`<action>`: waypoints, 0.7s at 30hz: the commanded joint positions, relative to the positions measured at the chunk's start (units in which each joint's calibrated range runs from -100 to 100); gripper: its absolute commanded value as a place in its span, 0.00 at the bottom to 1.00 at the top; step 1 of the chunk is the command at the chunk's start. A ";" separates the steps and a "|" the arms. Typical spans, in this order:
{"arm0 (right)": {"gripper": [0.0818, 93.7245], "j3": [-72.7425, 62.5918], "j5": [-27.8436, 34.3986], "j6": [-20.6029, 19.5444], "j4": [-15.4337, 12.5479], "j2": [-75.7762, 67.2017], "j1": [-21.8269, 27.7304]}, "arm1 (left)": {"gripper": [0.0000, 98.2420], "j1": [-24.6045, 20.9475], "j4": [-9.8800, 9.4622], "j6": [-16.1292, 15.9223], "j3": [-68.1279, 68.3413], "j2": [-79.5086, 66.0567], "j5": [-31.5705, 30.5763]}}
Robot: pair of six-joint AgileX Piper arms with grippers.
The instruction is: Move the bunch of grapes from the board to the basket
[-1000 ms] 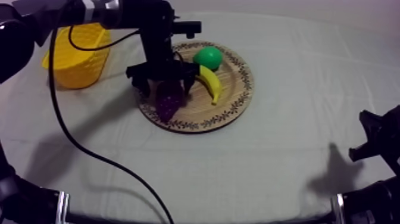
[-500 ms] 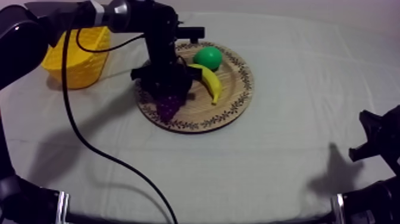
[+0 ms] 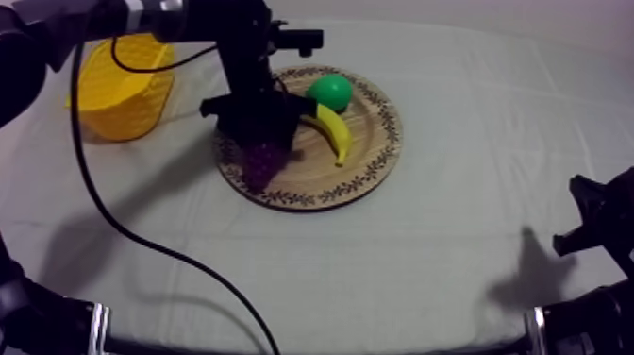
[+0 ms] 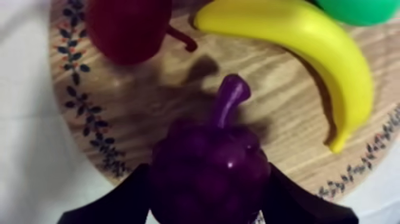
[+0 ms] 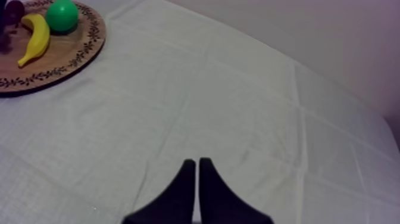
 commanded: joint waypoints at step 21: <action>0.00 0.00 -0.01 -0.01 -0.01 0.00 -0.01 | 0.56 1.27 -4.15 -0.97 -4.56 -23.47 11.63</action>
